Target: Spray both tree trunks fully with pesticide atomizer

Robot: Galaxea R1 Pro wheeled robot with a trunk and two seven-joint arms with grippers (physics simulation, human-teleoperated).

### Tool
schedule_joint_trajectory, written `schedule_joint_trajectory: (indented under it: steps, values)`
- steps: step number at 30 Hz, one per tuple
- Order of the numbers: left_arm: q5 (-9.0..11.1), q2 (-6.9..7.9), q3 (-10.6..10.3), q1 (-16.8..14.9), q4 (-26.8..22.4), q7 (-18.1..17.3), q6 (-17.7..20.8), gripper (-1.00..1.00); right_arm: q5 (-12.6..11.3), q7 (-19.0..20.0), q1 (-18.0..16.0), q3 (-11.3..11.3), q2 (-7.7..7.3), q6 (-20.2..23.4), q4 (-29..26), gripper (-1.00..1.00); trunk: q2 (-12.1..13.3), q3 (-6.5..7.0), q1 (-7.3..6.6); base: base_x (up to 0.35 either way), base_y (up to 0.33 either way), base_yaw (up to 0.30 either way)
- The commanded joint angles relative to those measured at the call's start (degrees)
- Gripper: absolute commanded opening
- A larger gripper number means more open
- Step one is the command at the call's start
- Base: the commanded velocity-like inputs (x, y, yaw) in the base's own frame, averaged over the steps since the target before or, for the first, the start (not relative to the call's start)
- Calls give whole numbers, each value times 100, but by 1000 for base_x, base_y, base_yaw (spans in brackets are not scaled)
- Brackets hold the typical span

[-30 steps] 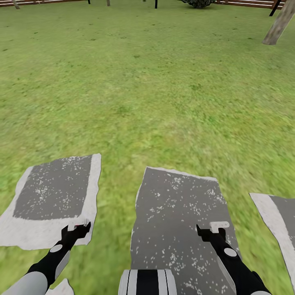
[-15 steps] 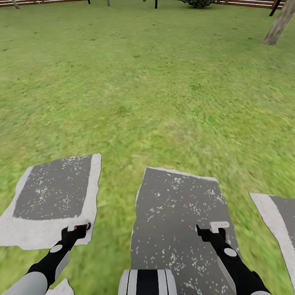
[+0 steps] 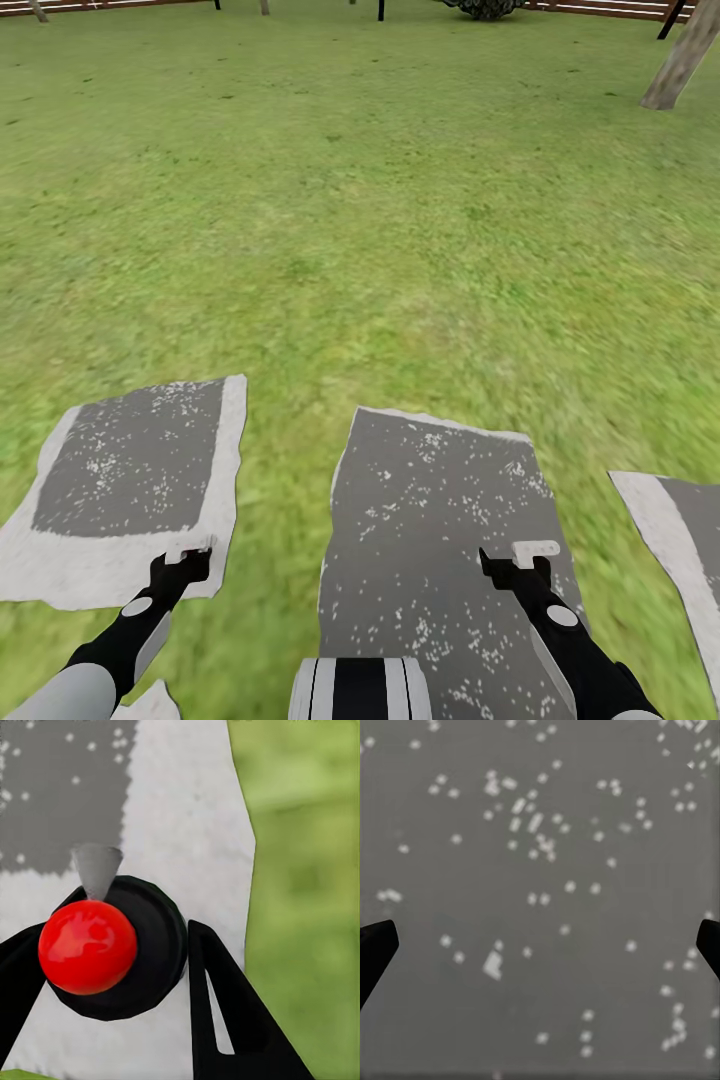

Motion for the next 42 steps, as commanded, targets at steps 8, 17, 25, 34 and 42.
schedule_joint_trajectory:
  steps: [8,17,25,34,42]
  values:
    - [-8,-1,42,-3,4,-39,-11,-100,0,-1,-2,-1,-3,-21,4,100,0,19,-4,0,0,0]
    - [-13,3,42,-3,3,-39,-7,-100,4,-1,-2,0,-9,-17,5,100,12,219,-27,0,0,0]
    - [-10,5,42,-3,-3,-39,-7,-100,7,-1,-2,0,-7,-19,4,100,23,396,-47,0,0,0]
    - [-12,5,42,-3,-4,-39,-7,-100,8,12,-2,26,-3,-43,3,100,35,601,-71,0,0,-6]
    - [-8,5,42,-3,-1,-45,-7,-100,10,-16,9,14,-9,-267,53,100,46,846,-91,0,0,-90]
